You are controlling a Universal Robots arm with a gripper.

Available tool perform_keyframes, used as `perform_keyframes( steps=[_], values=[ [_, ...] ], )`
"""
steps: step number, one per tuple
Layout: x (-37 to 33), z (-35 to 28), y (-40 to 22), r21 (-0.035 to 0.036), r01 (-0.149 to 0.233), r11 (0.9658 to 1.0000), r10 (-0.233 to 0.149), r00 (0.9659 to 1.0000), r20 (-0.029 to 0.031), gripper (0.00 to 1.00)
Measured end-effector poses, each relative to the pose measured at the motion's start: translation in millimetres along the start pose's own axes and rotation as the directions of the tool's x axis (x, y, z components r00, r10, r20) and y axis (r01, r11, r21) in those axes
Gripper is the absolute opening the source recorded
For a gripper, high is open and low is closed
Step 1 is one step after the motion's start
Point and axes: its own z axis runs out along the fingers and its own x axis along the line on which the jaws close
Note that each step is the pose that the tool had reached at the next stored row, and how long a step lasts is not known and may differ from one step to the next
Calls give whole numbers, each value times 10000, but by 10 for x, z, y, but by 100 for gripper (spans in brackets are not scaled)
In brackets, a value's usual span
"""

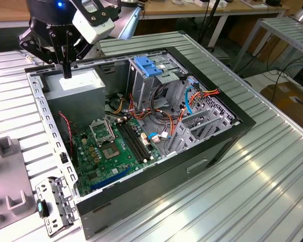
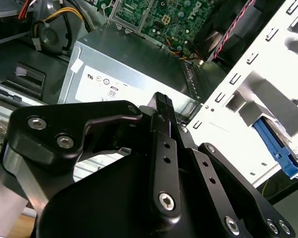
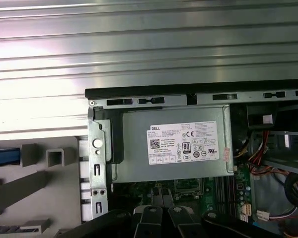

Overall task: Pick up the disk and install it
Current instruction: 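Reach for the disk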

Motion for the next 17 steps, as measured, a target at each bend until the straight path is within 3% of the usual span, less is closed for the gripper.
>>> perform_keyframes(
  steps=[11,17],
  values=[
    [185,-1,-14,0,0,10000,0,10000,-4,11],
    [278,6,-21,3,-1,10000,1,10000,-35,11]
  ],
)
